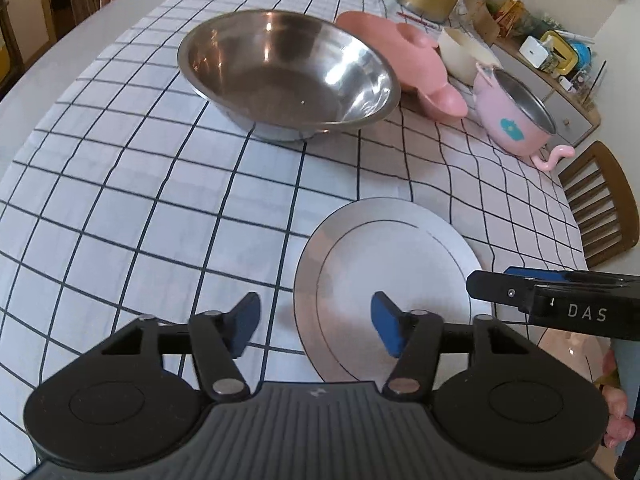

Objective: Organize plates and bowls
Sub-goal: 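Move both tools to the small gold-rimmed plate and close on its rim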

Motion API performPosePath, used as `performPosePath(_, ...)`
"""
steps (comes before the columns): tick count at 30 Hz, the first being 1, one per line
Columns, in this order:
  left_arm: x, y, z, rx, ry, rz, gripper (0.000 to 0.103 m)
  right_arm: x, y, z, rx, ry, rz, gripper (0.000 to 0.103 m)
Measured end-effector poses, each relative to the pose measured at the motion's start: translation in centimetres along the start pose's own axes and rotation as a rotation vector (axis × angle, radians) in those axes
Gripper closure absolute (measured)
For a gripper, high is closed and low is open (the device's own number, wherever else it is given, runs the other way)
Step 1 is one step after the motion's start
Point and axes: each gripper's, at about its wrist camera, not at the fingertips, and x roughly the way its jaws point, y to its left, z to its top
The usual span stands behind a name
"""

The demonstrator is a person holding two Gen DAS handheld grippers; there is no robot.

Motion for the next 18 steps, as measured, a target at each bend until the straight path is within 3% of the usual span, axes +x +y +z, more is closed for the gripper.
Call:
performPosePath(3,0.2,0.3,-0.1,-0.019,0.012,-0.014,0.059,0.4,-0.1,0.1,-0.005,0.015,0.011,0.057)
performPosePath(10,0.6,1.1,-0.2,-0.079,0.034,-0.041,0.071,1.2,-0.6,0.1,0.018,0.049,0.051,0.078)
performPosePath(18,0.7,1.8,-0.2,-0.136,0.046,-0.059,0.087,1.4,-1.4,0.0,0.058,0.058,0.064,0.09)
